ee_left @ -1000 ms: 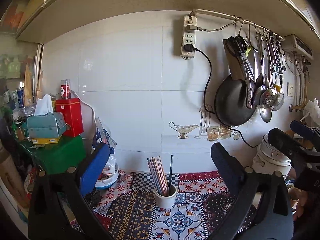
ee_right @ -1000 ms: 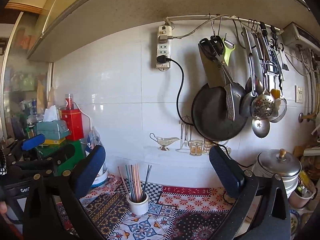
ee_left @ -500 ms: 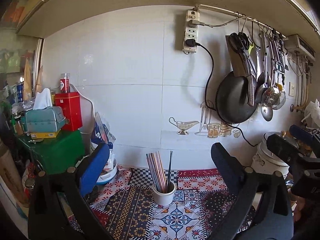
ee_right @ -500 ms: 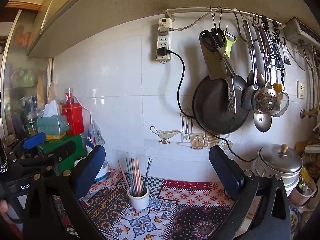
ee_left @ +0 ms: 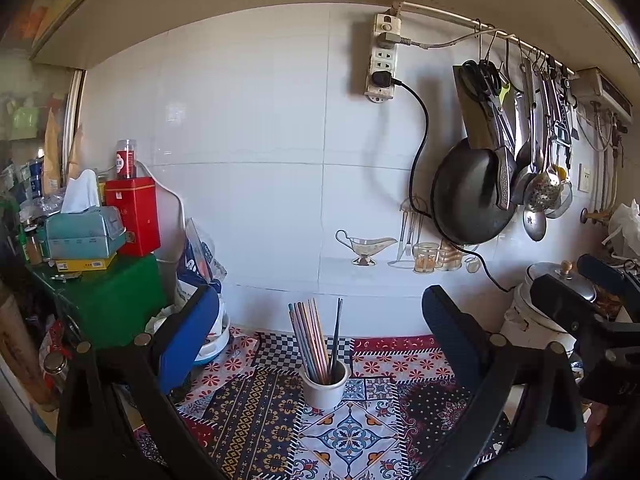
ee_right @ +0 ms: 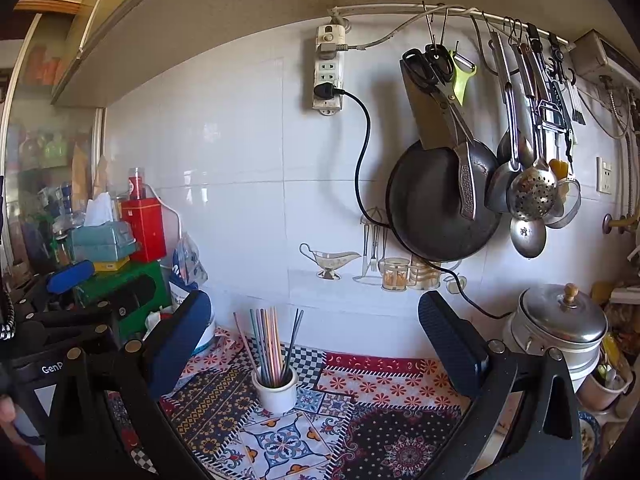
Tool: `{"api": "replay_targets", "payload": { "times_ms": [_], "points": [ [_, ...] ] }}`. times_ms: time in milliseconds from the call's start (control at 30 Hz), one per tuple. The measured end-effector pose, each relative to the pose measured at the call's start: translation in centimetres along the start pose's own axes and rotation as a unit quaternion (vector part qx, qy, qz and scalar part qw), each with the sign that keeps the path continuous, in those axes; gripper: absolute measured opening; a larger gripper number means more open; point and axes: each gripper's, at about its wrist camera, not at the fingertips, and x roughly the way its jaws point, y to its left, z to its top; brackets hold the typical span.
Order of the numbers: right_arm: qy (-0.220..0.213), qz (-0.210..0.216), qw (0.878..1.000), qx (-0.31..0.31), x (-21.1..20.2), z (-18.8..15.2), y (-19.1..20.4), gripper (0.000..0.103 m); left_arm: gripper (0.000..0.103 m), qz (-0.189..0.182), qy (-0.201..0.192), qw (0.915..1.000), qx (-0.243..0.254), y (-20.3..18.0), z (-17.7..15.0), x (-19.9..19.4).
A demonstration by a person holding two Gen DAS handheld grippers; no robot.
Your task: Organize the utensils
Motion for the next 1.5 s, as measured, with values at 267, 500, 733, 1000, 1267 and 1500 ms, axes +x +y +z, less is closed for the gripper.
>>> {"api": "replay_targets", "payload": {
  "times_ms": [267,500,733,1000,1267,1500],
  "points": [
    [-0.002,-0.001,1.0,0.001,0.0,0.1,-0.1,0.103,0.102,-0.004,-0.001,1.0,0.001,-0.3,0.1,0.2],
    [-0.004,-0.003,1.0,0.006,0.0,0.2,-0.5,0.103,0.102,-0.008,0.002,1.0,0.0,-0.5,0.1,0.4],
    [-0.005,-0.001,1.0,0.008,0.1,0.2,-0.7,0.103,0.102,-0.01,0.006,0.9999,0.001,-0.8,0.0,0.5],
    [-0.008,0.0,1.0,0.012,-0.1,0.2,-0.8,0.103,0.102,-0.018,0.006,0.9998,0.005,-1.0,0.1,0.3],
    [-0.012,-0.001,1.0,0.015,-0.2,0.3,-0.7,0.103,0.102,-0.025,0.011,0.9996,0.009,-1.1,0.1,0.0],
    [-0.014,-0.003,1.0,0.016,-0.3,0.4,-0.4,0.103,0.102,-0.028,0.009,0.9995,0.008,-0.8,0.1,-0.2]
  ]
}}
